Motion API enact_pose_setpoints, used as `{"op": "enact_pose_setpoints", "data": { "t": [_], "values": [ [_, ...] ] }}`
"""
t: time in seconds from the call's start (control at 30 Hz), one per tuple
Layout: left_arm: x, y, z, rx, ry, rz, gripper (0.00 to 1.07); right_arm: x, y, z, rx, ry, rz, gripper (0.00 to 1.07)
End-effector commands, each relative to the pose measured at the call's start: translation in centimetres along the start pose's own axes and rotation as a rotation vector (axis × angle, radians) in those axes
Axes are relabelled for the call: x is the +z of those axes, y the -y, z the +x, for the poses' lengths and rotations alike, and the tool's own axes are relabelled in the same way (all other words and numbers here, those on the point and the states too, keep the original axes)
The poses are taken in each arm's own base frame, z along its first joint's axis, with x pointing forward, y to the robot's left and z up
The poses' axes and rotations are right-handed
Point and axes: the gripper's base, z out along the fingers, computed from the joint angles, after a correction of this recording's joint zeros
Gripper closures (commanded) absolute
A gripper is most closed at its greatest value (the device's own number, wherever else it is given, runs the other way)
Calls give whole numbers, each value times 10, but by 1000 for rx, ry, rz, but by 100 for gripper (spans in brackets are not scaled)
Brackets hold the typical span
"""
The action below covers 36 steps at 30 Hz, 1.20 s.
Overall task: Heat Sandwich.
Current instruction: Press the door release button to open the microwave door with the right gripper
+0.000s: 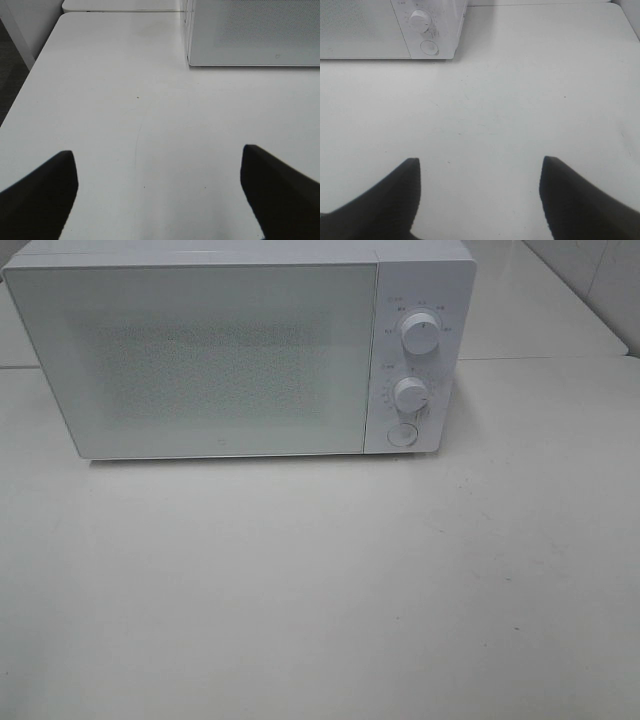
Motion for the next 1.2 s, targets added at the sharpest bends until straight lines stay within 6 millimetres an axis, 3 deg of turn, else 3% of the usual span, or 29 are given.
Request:
{"op": "enact_pose_setpoints", "data": {
  "t": [0.03, 0.63, 0.77, 0.93, 1.1, 1.2],
  "values": [
    [-2, 1, 1, -3, 24, 3, 25, -3, 0, 2, 17, 32, 13, 40],
    [-2, 1, 1, -3, 24, 3, 25, 17, 2, -17, 28, -111, 25, 41],
    [-2, 1, 1, -3, 24, 3, 25, 26, 2, -51, 16, 137, 24, 41],
    [-2, 1, 1, -3, 24, 3, 25, 37, 3, -64, 7, 220, 28, 41],
    [-2, 1, 1, -3, 24, 3, 25, 70, 6, -88, 2, 331, 36, 41],
    [-2, 1, 1, -3, 24, 3, 25, 79, 7, -94, -5, 380, 42, 42]
  ]
}}
